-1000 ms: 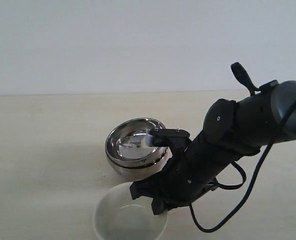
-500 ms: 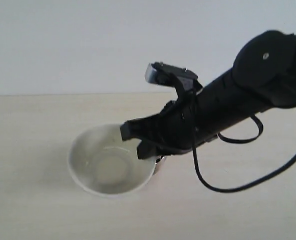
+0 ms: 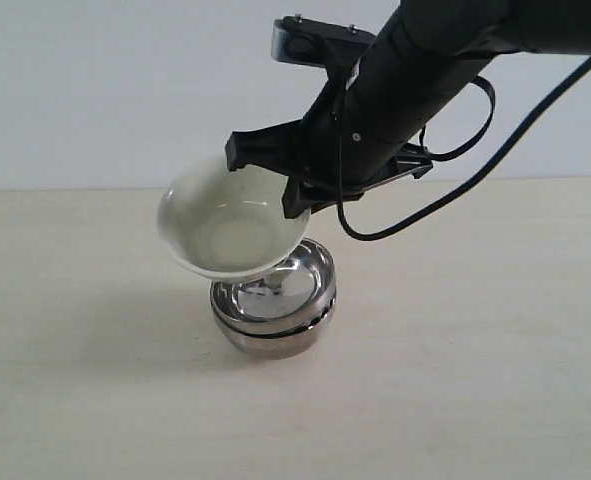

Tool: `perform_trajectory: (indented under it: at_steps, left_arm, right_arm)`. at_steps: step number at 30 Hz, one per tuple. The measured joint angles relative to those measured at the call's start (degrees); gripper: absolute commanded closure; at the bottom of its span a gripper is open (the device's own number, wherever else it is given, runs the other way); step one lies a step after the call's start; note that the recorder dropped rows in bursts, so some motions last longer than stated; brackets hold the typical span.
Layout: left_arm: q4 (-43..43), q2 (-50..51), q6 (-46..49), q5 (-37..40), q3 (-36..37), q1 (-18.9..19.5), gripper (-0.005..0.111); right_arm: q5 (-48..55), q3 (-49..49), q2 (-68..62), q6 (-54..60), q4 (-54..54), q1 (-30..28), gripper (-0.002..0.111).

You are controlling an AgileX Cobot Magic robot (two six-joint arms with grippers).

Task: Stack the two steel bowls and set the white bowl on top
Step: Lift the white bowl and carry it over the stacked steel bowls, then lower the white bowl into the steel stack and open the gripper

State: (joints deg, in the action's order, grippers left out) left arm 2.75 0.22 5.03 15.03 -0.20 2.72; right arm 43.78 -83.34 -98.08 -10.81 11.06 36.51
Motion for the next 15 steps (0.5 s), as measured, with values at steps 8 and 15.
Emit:
perform_trajectory:
  at_steps: [8, 15]
  left_arm:
    - [0.00, 0.00, 0.00, 0.00, 0.00, 0.00, 0.103]
    - [0.00, 0.00, 0.00, 0.00, 0.00, 0.00, 0.103]
  right_arm:
    - [-0.17, -1.33, -5.73, -0.81, -0.22, -1.92, 0.108]
    - [-1.98, -1.43, -8.20, 0.27, 0.17, -4.12, 0.108]
